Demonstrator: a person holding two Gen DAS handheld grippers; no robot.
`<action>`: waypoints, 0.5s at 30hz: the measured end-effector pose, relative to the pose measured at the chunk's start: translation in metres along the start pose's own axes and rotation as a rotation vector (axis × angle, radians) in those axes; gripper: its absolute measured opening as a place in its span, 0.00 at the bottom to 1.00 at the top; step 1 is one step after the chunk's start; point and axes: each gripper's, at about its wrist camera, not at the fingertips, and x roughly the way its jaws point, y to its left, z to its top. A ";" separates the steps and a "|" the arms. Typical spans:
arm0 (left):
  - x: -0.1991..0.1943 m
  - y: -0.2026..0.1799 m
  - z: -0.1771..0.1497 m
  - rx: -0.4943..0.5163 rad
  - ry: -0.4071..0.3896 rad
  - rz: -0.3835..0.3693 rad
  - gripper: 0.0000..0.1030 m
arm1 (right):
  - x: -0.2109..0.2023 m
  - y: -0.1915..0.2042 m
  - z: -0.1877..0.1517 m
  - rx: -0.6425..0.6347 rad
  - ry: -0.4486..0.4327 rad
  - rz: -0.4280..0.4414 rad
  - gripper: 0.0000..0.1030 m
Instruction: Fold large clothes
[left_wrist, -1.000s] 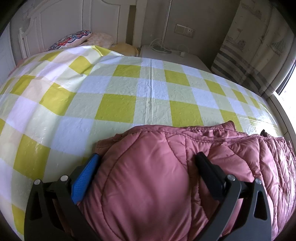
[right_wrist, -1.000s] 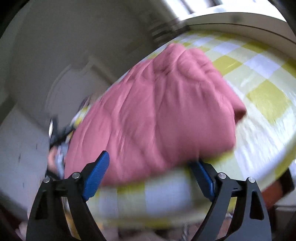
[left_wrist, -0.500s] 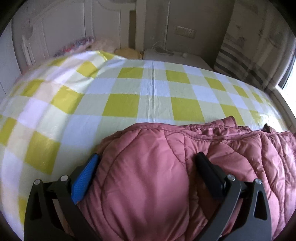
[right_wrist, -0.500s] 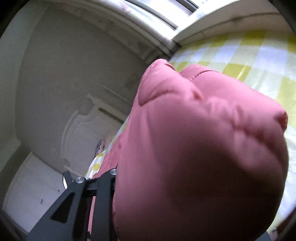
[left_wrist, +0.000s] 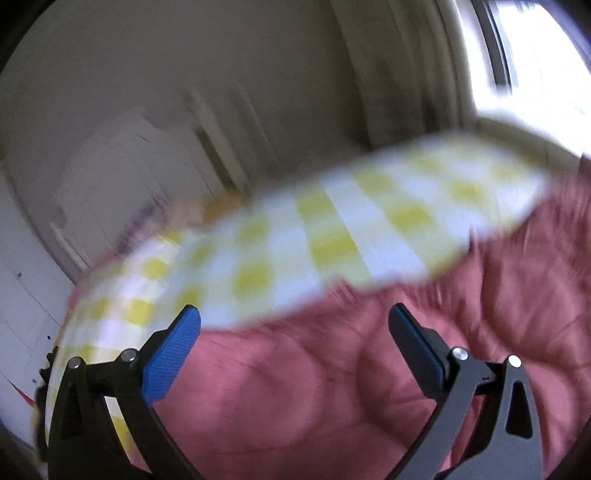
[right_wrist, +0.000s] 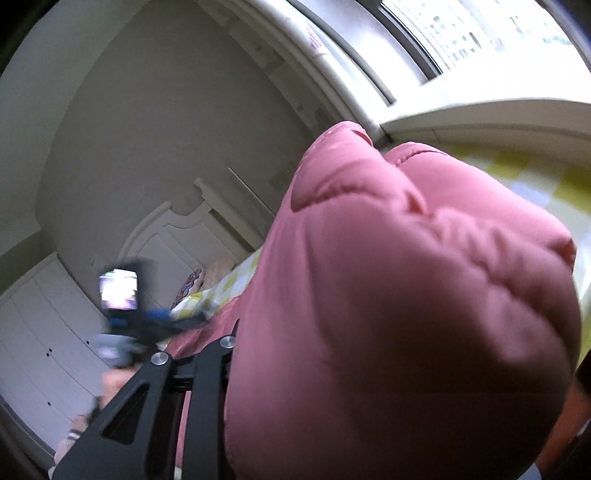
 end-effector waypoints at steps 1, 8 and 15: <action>0.013 -0.012 -0.003 0.039 0.030 0.001 0.98 | -0.001 0.003 0.001 -0.012 0.003 -0.007 0.34; -0.047 0.033 -0.026 -0.141 -0.125 -0.008 0.98 | -0.004 0.022 0.006 -0.106 -0.021 -0.050 0.34; -0.111 -0.014 -0.105 -0.046 -0.187 -0.122 0.98 | 0.004 0.042 0.005 -0.154 -0.011 -0.087 0.35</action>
